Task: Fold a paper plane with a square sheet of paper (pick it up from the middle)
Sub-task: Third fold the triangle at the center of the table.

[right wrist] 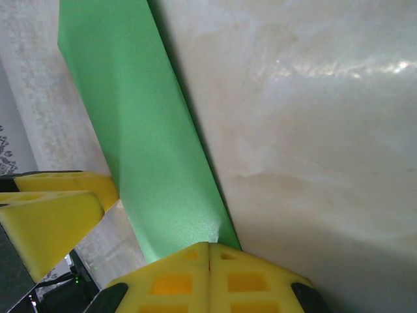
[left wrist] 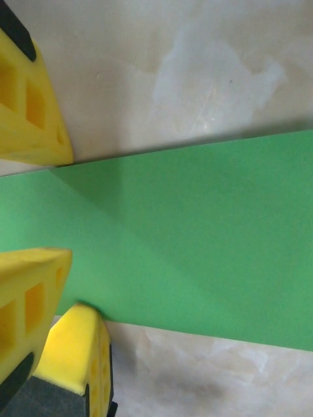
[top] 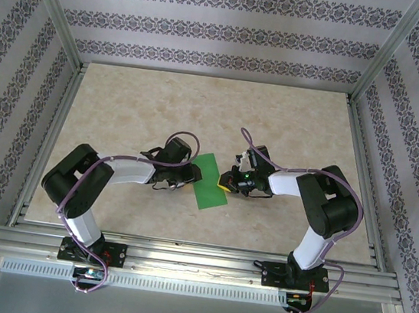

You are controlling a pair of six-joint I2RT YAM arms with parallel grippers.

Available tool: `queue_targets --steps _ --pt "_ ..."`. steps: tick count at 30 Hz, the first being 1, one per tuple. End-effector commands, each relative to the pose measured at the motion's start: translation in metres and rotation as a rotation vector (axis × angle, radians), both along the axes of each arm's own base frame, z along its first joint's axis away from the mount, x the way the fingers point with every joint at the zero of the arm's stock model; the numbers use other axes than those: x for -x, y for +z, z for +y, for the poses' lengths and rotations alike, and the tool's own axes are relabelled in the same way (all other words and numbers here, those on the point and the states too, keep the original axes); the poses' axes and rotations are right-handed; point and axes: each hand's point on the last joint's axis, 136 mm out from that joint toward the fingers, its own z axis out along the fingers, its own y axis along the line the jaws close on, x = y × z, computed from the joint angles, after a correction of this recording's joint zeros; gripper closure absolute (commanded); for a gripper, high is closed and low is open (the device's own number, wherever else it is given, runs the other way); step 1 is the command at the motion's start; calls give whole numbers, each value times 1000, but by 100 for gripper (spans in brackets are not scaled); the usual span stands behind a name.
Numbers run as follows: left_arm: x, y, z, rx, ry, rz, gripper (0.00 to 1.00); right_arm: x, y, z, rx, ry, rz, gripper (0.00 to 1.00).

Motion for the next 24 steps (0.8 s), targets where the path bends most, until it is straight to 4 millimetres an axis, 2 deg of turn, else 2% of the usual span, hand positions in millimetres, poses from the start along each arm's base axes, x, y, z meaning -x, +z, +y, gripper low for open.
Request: queue_targets --steps 1,11,24 --pt "-2 -7 -5 5 -9 22 61 29 -40 -17 116 -20 127 94" --pt "-8 4 -23 115 -31 -19 60 27 -40 -16 113 -19 126 94" --pt "-13 12 -24 170 -2 -61 59 28 -40 -16 112 -20 128 93"
